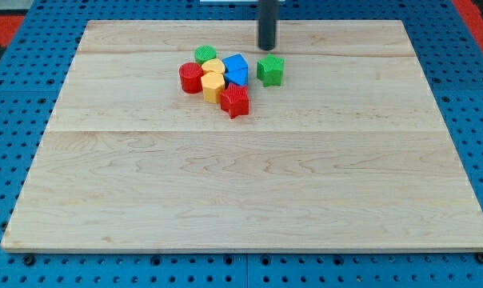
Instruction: Separate the green star from the group of blocks
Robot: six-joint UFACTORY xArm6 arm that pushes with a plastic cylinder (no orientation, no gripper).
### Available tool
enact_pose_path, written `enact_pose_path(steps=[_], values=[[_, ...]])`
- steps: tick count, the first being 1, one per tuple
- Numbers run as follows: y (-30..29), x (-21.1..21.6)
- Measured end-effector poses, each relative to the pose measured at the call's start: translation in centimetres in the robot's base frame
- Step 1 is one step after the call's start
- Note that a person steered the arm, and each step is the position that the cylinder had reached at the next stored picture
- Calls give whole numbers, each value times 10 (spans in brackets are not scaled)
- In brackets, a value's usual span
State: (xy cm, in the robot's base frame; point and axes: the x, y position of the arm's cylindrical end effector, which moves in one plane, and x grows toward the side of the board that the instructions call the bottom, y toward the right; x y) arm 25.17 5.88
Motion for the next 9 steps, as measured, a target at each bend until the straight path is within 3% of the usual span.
enact_pose_path(steps=[5,7,8,9], values=[[-77,192],[-87,241],[-88,237],[-89,258]])
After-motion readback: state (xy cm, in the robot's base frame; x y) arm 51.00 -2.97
